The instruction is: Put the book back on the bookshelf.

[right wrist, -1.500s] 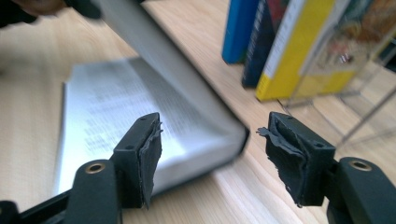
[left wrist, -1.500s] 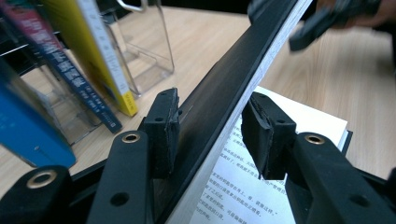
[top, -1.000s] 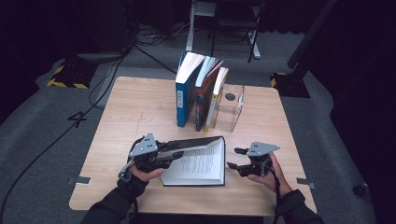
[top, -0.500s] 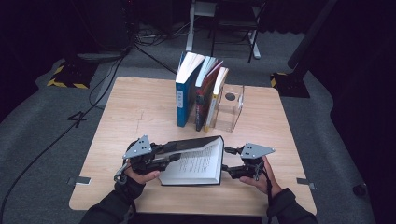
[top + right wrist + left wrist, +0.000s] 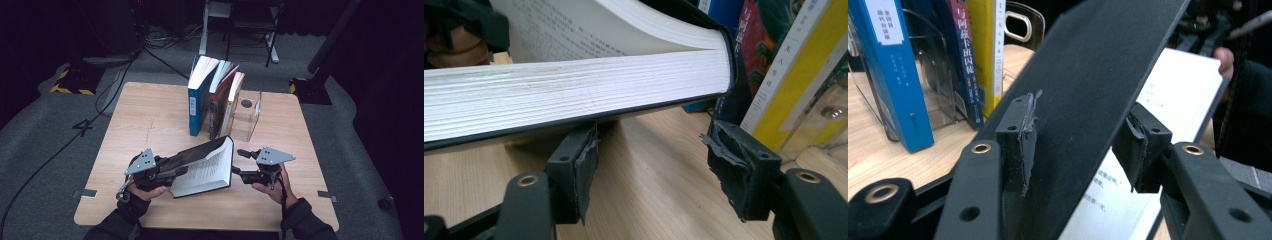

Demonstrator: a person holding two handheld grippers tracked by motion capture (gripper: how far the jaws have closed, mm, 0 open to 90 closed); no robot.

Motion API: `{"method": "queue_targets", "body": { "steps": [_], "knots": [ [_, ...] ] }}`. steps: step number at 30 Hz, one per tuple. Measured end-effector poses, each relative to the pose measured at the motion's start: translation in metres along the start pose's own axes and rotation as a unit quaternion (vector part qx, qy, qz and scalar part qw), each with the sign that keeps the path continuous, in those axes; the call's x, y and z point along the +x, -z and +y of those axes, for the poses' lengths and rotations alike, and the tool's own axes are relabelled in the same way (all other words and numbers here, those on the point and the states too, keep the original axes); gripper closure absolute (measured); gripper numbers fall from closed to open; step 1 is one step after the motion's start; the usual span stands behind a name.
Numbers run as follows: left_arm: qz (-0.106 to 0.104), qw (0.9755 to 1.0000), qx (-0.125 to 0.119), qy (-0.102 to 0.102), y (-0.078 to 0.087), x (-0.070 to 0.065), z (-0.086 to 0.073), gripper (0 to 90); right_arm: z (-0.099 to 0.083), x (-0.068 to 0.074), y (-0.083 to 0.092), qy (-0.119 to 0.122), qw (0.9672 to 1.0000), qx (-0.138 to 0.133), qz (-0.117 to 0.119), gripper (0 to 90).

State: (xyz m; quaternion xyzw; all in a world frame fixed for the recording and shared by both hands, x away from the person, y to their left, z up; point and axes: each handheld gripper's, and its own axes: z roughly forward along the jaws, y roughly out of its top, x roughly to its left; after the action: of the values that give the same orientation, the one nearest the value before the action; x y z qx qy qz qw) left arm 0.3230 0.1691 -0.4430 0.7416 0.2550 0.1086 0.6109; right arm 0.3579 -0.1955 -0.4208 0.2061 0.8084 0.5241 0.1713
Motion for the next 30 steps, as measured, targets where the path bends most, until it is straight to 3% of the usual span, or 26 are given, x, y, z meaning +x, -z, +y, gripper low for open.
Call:
{"method": "queue_targets", "body": {
  "steps": [4, 18, 21, 30],
  "knots": [
    [0.010, 0.9999, 0.009, -0.006, 0.002, -0.005, -0.003, 52.6, 0.010, 0.002, -0.003, 0.013, 0.9999, -0.005, -0.006, 39.5],
    [0.020, 0.9989, 0.041, -0.006, 0.008, -0.017, -0.014, 47.6, 0.035, 0.013, -0.018, 0.030, 0.9988, -0.031, 0.022, 44.9],
    [0.026, 0.9985, 0.047, -0.004, 0.006, -0.022, -0.018, 45.3, 0.039, 0.022, -0.022, 0.051, 0.9977, -0.029, 0.033, 44.5],
    [0.004, 0.9988, 0.048, 0.002, 0.008, -0.016, -0.018, 46.0, 0.043, 0.025, -0.024, 0.059, 0.9968, -0.030, 0.044, 44.2]
  ]
}}
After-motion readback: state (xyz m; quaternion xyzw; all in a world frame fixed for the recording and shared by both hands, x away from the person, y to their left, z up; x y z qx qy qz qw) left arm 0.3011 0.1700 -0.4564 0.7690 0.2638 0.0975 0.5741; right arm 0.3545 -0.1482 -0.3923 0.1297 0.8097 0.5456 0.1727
